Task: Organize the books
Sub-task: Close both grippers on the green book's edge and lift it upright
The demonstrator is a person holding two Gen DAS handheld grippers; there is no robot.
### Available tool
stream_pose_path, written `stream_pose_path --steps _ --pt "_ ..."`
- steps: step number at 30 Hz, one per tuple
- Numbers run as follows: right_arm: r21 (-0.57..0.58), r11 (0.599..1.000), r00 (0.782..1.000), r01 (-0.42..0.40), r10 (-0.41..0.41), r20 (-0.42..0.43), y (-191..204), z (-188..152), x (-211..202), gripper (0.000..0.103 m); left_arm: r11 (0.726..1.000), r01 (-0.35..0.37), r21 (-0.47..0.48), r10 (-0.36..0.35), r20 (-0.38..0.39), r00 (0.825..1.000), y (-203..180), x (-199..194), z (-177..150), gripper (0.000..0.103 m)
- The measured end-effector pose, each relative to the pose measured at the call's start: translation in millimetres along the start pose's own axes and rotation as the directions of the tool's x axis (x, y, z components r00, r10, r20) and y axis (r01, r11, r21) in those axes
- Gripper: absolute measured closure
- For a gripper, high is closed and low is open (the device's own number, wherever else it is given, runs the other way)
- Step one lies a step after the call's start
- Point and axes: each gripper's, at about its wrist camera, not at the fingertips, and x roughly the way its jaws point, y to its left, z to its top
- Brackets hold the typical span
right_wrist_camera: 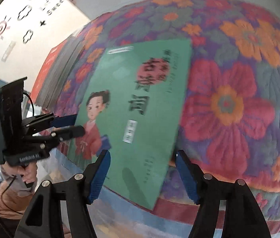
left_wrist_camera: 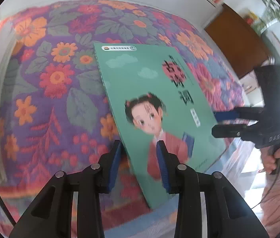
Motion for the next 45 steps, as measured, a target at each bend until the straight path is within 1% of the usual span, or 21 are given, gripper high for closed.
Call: stream_pose_path --steps 2,4,6,7,9,11,13,15,17,18,21,24,26,28,30,32,34,37,40,45 --pt "0.026 0.997 0.997 -0.075 0.075 0.005 -13.9 3.4 -0.1 0.039 1.000 -0.006 0.017 0.006 -0.002 1.000 1.4 2.9 8.9 0.071" --pt "0.067 0.986 0.989 -0.150 0.149 0.016 -28.3 12.1 -0.1 0.040 1.000 0.026 0.007 -0.026 -0.011 1.000 4.7 3.5 11.4 0.071" --pt "0.083 0.976 0.979 -0.203 0.202 0.027 -36.3 19.1 1.6 0.041 0.995 0.094 -0.044 -0.095 -0.022 0.995 16.4 4.3 15.6 0.072" --pt "0.085 0.971 0.974 -0.225 0.223 0.031 -38.5 22.5 2.7 0.041 0.987 0.140 -0.081 -0.143 -0.030 0.989 24.9 5.1 18.3 0.073" --pt "0.091 0.956 0.961 -0.278 0.276 0.035 -42.3 33.5 7.9 0.041 0.973 0.192 -0.126 -0.197 -0.036 0.980 34.6 8.3 23.3 0.076" --pt "0.105 0.939 0.945 -0.326 0.325 0.033 -46.3 42.3 11.3 0.042 0.970 0.203 -0.137 -0.210 -0.037 0.977 35.9 11.2 26.1 0.079" --pt "0.131 0.921 0.930 -0.368 0.365 0.044 -54.4 45.3 13.6 0.047 0.969 0.208 -0.134 -0.214 -0.032 0.976 34.6 13.0 29.8 0.079" --pt "0.129 0.922 0.931 -0.366 0.362 0.053 -56.9 46.5 14.2 0.058 0.973 0.202 -0.114 -0.205 -0.017 0.979 31.7 13.5 32.3 0.079" --pt "0.123 0.925 0.933 -0.359 0.355 0.054 -58.3 46.0 13.6 0.063 0.976 0.189 -0.108 -0.191 -0.005 0.982 29.2 14.7 34.6 0.079" --pt "0.118 0.929 0.936 -0.351 0.347 0.053 -58.6 44.8 12.3 0.068 0.978 0.180 -0.106 -0.181 -0.005 0.983 27.5 14.7 35.3 0.079" --pt "0.109 0.942 0.948 -0.318 0.313 0.053 -59.2 43.7 10.7 0.075 0.985 0.152 -0.083 -0.153 -0.002 0.988 22.3 15.8 36.5 0.079" --pt "0.100 0.951 0.956 -0.293 0.288 0.062 -54.3 43.9 11.9 0.075 0.989 0.133 -0.067 -0.132 0.010 0.991 19.0 16.7 36.1 0.078" --pt "0.082 0.957 0.959 -0.279 0.274 0.070 -49.9 44.2 12.3 0.075 0.989 0.137 -0.063 -0.136 0.016 0.991 20.6 17.6 36.7 0.078" --pt "0.074 0.954 0.956 -0.289 0.284 0.075 -49.8 47.1 14.6 0.075 0.987 0.146 -0.061 -0.145 0.024 0.989 22.6 17.6 36.0 0.078" --pt "0.097 0.941 0.945 -0.324 0.318 0.079 -55.9 51.3 18.4 0.075 0.987 0.145 -0.065 -0.143 0.025 0.989 23.1 17.5 35.7 0.078" --pt "0.108 0.938 0.943 -0.329 0.322 0.084 -57.3 53.4 19.4 0.076 0.988 0.136 -0.072 -0.134 0.023 0.991 22.5 16.5 35.6 0.078" --pt "0.097 0.950 0.953 -0.298 0.290 0.083 -52.9 53.6 16.9 0.077 0.991 0.118 -0.061 -0.117 0.020 0.993 19.5 14.6 34.6 0.079" --pt "0.081 0.965 0.967 -0.247 0.241 0.081 -41.8 55.4 12.6 0.077 0.992 0.112 -0.066 -0.111 0.009 0.994 17.1 13.6 35.8 0.079" --pt "0.075 0.963 0.964 -0.259 0.253 0.082 -34.7 57.1 8.5 0.077 0.993 0.101 -0.062 -0.101 -0.001 0.995 15.4 9.9 35.4 0.080" --pt "0.047 0.970 0.969 -0.240 0.236 0.079 -16.0 59.4 2.5 0.077 0.995 0.092 -0.049 -0.092 0.004 0.996 14.9 -1.1 31.2 0.080"
